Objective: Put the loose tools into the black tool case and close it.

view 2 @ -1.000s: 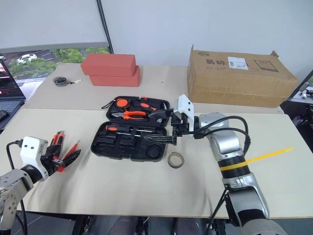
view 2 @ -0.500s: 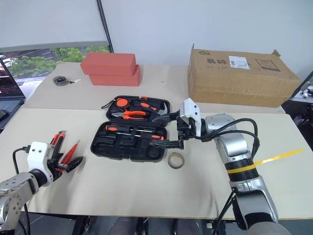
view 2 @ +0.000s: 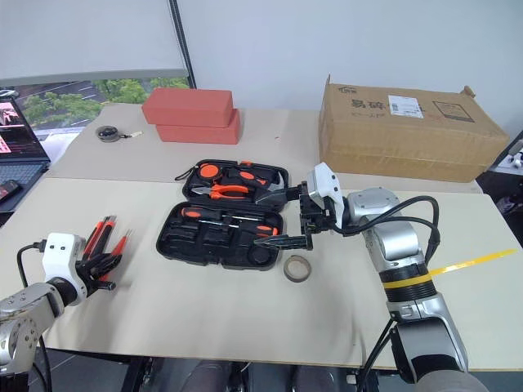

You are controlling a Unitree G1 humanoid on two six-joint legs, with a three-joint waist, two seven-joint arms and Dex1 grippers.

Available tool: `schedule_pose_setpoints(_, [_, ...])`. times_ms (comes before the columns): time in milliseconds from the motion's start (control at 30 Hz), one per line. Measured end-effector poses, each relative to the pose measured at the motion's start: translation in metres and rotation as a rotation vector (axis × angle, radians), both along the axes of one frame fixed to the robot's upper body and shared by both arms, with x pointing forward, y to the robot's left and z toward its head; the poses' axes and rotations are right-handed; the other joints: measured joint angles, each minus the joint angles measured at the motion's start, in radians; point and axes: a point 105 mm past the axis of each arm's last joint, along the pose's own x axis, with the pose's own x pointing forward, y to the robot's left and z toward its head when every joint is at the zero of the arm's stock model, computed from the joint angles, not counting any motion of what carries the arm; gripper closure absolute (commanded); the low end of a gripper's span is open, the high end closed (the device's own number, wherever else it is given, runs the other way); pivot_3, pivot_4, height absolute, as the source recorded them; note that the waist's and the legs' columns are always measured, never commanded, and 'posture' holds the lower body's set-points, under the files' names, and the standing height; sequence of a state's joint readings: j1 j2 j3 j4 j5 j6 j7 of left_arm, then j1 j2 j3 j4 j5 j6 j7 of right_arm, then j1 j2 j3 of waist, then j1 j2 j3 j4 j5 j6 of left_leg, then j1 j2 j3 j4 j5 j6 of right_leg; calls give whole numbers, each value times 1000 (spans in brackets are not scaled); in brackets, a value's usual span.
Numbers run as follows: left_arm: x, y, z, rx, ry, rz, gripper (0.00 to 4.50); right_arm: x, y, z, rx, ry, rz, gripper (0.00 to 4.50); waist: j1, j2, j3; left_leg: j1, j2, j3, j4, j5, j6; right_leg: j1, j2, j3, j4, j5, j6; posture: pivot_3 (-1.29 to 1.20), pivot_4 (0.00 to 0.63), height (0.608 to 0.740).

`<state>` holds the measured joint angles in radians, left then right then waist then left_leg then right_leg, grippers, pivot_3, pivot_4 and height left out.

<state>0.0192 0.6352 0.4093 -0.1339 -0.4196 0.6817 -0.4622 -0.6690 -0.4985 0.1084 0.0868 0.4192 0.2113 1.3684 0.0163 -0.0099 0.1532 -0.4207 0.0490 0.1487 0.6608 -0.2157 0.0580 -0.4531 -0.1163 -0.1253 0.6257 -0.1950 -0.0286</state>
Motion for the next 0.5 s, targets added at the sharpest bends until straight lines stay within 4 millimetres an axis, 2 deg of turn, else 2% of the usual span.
schedule_pose_setpoints(100, [16, -8, 20, -12, -99, -65, 4030, 1, -1, 2, 11, -3, -12, 0, 3, -3, 2, -2, 0, -1, 0, 1, -1, -2, 0, 0, 0, 1, -1, 0, 150, 712])
schedule_pose_setpoints(200, [34, -31, 64, 19, -278, -268, 4030, 1, -1, 4, 27, 1, -19, 0, 3, -4, 1, -3, 0, 0, 0, 1, -1, -1, 0, -1, -1, 1, -1, 0, 150, 712])
schedule_pose_setpoints(267, [39, -48, 84, 108, -346, -461, 4030, 1, -2, 4, 37, 5, -27, 0, -1, -4, 1, -4, 0, 2, 0, 1, 0, 1, 2, -1, 0, 2, -3, 0, 150, 712])
schedule_pose_setpoints(333, [39, -62, 85, 214, -340, -660, 4030, 2, -4, 4, 39, 6, -41, 0, -4, -4, 1, -4, 0, 5, 0, 0, 0, 0, 3, -1, 0, 3, -5, 0, 150, 712])
schedule_pose_setpoints(500, [49, -82, 61, 251, -221, -991, 4030, 4, -10, 4, 33, 1, -79, 0, -7, -5, 2, -4, 0, 13, 0, 1, 0, -2, 8, -1, -1, 1, -1, 0, 150, 712])
